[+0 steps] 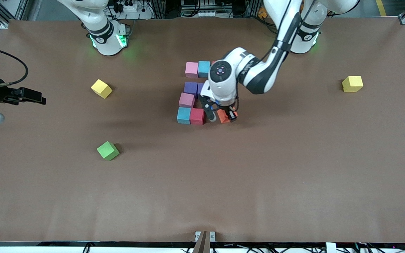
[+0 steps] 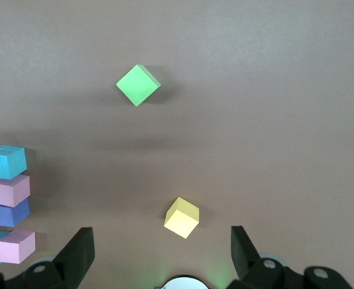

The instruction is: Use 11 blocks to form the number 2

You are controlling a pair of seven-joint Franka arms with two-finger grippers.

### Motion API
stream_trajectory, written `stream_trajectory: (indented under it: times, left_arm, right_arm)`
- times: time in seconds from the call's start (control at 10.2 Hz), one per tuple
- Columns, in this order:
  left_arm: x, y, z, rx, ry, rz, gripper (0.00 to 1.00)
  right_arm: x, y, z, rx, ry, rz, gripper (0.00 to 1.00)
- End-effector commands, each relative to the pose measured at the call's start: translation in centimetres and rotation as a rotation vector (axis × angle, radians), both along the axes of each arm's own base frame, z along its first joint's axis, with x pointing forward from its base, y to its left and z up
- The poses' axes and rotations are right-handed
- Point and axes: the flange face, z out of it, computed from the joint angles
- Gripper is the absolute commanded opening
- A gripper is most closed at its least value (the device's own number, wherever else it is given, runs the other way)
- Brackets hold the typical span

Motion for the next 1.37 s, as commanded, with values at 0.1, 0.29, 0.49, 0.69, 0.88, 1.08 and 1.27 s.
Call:
stream_trajectory:
  times: [0.1, 0.29, 0.49, 0.69, 0.88, 1.08, 1.27]
  left_arm:
    - [-0.2, -2.9, -2.4, 0.057, -0.032, -0.092, 0.05]
    - [-0.9, -3.4, -3.3, 0.078, -0.026, -0.153, 0.04]
    - [-1.8, -4.2, -3.5, 0.096, -0.018, -0.180, 0.04]
    - [-2.3, -5.9, -3.5, 0.128, -0.023, -0.197, 0.04]
    - [-2.1, -5.8, -4.2, 0.137, -0.025, -0.195, 0.04]
    - [-1.2, -5.6, -4.3, 0.146, -0.036, -0.200, 0.04]
    - [-1.0, -5.7, -4.2, 0.146, -0.040, -0.221, 0.04]
  right_arm:
    - [0.6, -0.4, 0.5, -0.024, -0.018, -0.014, 1.00]
    - [0.8, -1.2, 0.6, -0.042, -0.036, -0.025, 1.00]
    - [1.2, -2.0, 0.3, -0.033, -0.039, -0.038, 1.00]
    - [1.3, -1.8, 1.7, -0.038, -0.068, -0.025, 1.00]
    - [1.4, -3.0, 5.5, -0.039, -0.149, -0.046, 1.00]
    - [1.1, -4.7, 6.4, -0.024, -0.169, -0.075, 1.00]
    - [1.2, -5.4, 6.5, 0.046, -0.181, -0.103, 1.00]
